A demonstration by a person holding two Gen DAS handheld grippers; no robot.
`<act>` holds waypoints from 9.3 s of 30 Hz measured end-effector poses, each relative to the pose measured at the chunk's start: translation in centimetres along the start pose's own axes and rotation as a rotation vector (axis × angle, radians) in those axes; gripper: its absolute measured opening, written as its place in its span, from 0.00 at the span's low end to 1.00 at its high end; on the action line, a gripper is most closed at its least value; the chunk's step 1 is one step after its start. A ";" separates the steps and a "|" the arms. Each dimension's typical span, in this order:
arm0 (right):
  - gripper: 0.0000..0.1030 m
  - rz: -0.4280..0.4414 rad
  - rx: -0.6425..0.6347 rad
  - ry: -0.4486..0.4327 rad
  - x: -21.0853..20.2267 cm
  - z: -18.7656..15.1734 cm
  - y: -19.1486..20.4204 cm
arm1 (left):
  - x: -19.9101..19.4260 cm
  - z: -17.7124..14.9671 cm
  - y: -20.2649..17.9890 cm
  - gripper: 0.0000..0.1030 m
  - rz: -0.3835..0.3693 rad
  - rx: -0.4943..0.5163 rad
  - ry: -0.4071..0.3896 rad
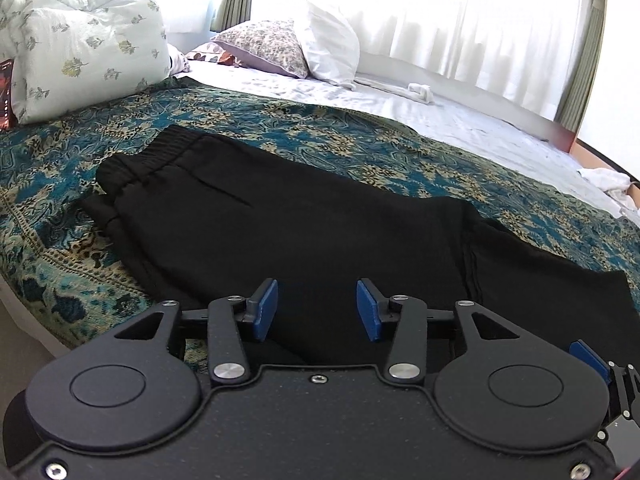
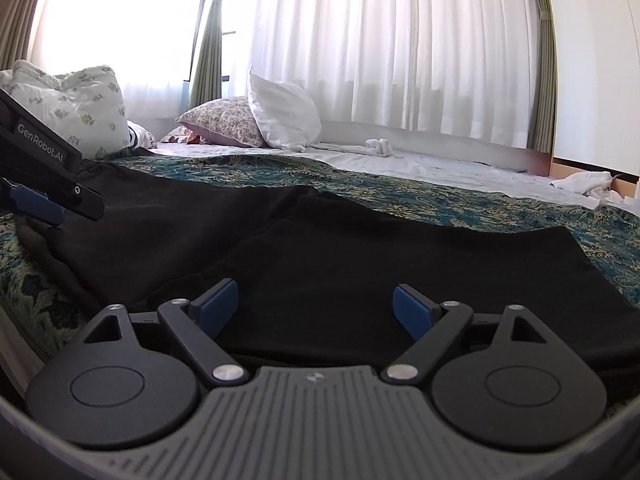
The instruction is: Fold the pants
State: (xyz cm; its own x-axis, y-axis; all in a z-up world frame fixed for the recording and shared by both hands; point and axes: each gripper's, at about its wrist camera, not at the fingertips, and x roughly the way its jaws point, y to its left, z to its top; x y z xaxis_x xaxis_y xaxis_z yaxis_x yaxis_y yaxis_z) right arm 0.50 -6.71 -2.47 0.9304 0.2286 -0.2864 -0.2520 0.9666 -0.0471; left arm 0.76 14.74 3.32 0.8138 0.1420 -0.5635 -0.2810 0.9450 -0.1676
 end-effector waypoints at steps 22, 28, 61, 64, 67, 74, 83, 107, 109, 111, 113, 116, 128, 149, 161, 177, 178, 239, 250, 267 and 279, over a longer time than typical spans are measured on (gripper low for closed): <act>0.92 0.017 -0.021 0.018 0.7 0.4 0.0 | 2.4 3.0 8.2 0.81 0.278 -0.201 -0.136; 0.92 0.022 -0.021 0.016 0.7 0.3 -0.2 | 4.9 4.0 10.2 0.82 0.302 -0.280 -0.115; 0.92 0.000 0.205 -0.050 -3.0 4.3 -7.6 | -0.7 8.5 -2.6 0.15 0.001 -0.076 -0.330; 0.92 -0.129 0.271 -0.077 -5.0 4.9 -12.6 | -2.0 7.6 -10.3 0.16 -0.163 0.089 -0.330; 0.92 -0.271 0.325 -0.074 -7.1 4.8 -17.9 | -1.6 5.1 -17.9 0.16 -0.316 0.214 -0.254; 0.92 -0.425 0.443 -0.053 -9.8 2.8 -24.5 | 3.4 -4.9 -29.3 0.28 -0.405 0.495 0.057; 0.92 -0.314 0.508 -0.017 -8.2 1.4 -23.7 | -0.7 -6.0 -24.8 0.55 -0.487 0.457 0.034; 0.26 -0.211 0.218 0.058 -0.3 3.1 -14.2 | 2.6 -1.9 -14.8 0.45 -0.128 0.289 0.049; 0.25 -0.266 0.177 0.016 -1.4 3.2 -14.0 | 2.7 -1.9 -14.6 0.45 -0.133 0.279 0.053; 0.25 -0.331 0.165 -0.012 -2.4 2.8 -14.2 | 2.8 -2.2 -14.5 0.45 -0.135 0.277 0.060; 0.26 -0.381 0.187 -0.006 -2.8 2.0 -14.9 | 3.1 -2.6 -14.5 0.45 -0.132 0.283 0.070; 0.30 -0.398 0.239 0.067 -2.4 0.6 -16.6 | 3.7 -3.3 -14.4 0.44 -0.128 0.288 0.092; 0.37 -0.331 0.321 0.067 -3.8 -0.3 -17.7 | 3.0 -4.0 -13.5 0.45 -0.096 0.325 0.077; 0.47 -0.310 0.330 0.077 -3.9 -0.8 -18.2 | 16.7 5.5 -19.4 0.04 -0.214 0.300 0.199; 0.92 -0.244 0.274 0.014 -6.7 2.1 -20.3 | 13.8 6.6 -18.9 0.32 -0.187 0.340 0.037; 1.00 0.063 0.364 0.334 6.7 4.4 -28.8 | 15.7 5.7 -13.0 0.83 -0.285 0.154 0.276; 0.99 0.075 0.373 0.353 7.1 4.5 -29.1 | 15.9 5.8 -13.0 0.84 -0.285 0.152 0.277; 0.31 0.235 0.469 0.381 9.9 5.8 -27.9 | 13.9 5.6 -15.5 0.18 -0.326 0.304 0.126; 0.24 0.154 0.377 0.199 10.3 11.9 -25.1 | 10.6 9.7 -16.8 0.17 -0.218 0.316 -0.094; 0.25 0.083 0.320 0.242 19.6 11.7 -22.6 | 22.6 10.1 -18.1 0.17 -0.023 0.355 0.002; 0.30 0.052 0.263 0.306 21.4 9.1 -22.0 | 23.9 8.9 -17.6 0.21 -0.018 0.329 0.044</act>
State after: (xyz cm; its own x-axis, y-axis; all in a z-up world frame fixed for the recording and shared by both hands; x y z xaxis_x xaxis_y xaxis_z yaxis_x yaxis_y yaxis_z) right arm 28.43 -22.06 1.14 0.7864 0.2711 -0.5551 -0.1830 0.9604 0.2099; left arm 29.72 4.09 -0.03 0.7923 0.1186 -0.5985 -0.0820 0.9927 0.0882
